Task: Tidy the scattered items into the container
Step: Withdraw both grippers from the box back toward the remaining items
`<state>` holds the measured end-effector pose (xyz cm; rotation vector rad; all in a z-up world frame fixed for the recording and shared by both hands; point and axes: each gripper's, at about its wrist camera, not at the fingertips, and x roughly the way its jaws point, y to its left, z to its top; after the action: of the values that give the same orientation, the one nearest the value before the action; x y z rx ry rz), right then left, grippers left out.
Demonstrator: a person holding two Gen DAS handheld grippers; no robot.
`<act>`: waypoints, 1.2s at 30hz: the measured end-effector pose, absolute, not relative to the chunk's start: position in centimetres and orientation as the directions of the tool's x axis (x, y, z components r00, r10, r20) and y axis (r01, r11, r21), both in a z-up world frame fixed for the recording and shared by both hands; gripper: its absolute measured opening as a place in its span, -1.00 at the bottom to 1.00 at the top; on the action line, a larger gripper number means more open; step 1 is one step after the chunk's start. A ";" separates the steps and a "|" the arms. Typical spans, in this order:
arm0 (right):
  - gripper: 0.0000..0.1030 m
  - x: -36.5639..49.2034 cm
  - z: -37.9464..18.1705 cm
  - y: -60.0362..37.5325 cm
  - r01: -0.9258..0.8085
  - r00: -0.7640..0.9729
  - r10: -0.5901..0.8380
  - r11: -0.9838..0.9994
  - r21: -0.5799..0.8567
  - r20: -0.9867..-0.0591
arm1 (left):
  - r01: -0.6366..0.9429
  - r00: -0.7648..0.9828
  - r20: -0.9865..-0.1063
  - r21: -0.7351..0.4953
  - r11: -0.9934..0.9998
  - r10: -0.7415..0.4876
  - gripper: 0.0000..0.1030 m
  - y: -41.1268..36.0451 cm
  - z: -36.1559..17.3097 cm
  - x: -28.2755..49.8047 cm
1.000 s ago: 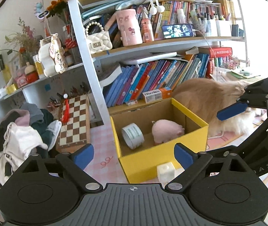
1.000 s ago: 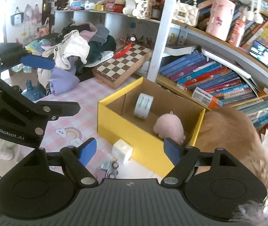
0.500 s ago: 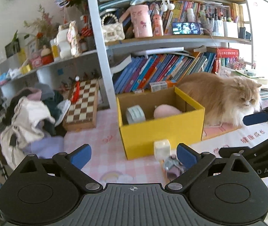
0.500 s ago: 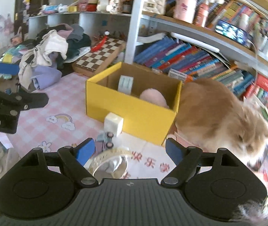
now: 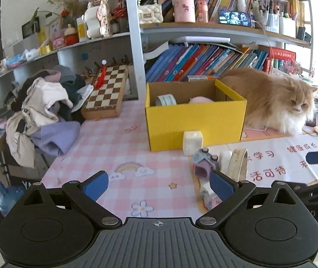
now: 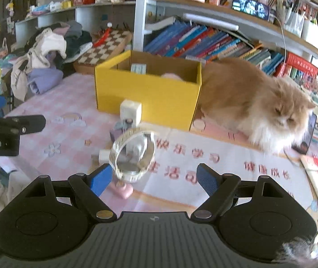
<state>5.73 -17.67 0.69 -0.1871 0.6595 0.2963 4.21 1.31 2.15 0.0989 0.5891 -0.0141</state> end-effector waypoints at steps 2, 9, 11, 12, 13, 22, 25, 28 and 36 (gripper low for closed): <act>0.59 5.5 0.1 -17.6 -0.335 0.737 0.214 0.939 -0.072 -0.641 | 0.047 0.821 -0.570 0.091 0.995 0.013 0.92 1.2 1.6 4.0; 0.59 5.5 -0.2 -17.5 -0.337 0.731 0.218 0.939 -0.064 -0.646 | 0.072 0.819 -0.574 0.099 0.992 -0.003 0.92 0.6 1.3 3.6; 0.59 5.5 -0.3 -17.5 -0.343 0.726 0.225 0.937 -0.059 -0.650 | 0.075 0.817 -0.577 0.093 0.993 -0.008 0.92 0.6 1.2 3.6; 0.59 5.5 -0.3 -17.4 -0.348 0.723 0.229 0.936 -0.057 -0.652 | 0.077 0.815 -0.579 0.090 0.993 -0.011 0.92 0.5 1.1 3.7; 0.59 5.6 -0.3 -17.4 -0.352 0.720 0.233 0.934 -0.055 -0.654 | 0.080 0.814 -0.581 0.090 0.993 -0.013 0.92 0.5 1.0 3.7; 0.59 5.9 -0.7 -17.2 -0.373 0.691 0.254 0.927 -0.033 -0.677 | 0.086 0.795 -0.606 0.085 0.993 -0.017 0.92 0.4 0.3 3.7; 0.59 6.0 -0.9 -17.2 -0.374 0.683 0.256 0.927 -0.027 -0.684 | 0.085 0.791 -0.611 0.081 0.993 -0.018 0.92 0.4 0.2 3.7; 0.59 6.0 -0.9 -17.3 -0.369 0.679 0.256 0.929 -0.019 -0.688 | 0.085 0.787 -0.617 0.077 0.993 -0.020 0.92 0.5 0.0 3.6; 0.59 6.3 -1.1 -17.6 -0.360 0.677 0.257 0.933 -0.006 -0.690 | 0.101 0.786 -0.617 0.083 0.991 -0.029 0.92 0.2 -0.1 3.6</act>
<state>6.35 -17.59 -1.14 -0.1459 0.7514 0.3478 3.65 0.16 -0.12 0.1137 0.6624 -0.0702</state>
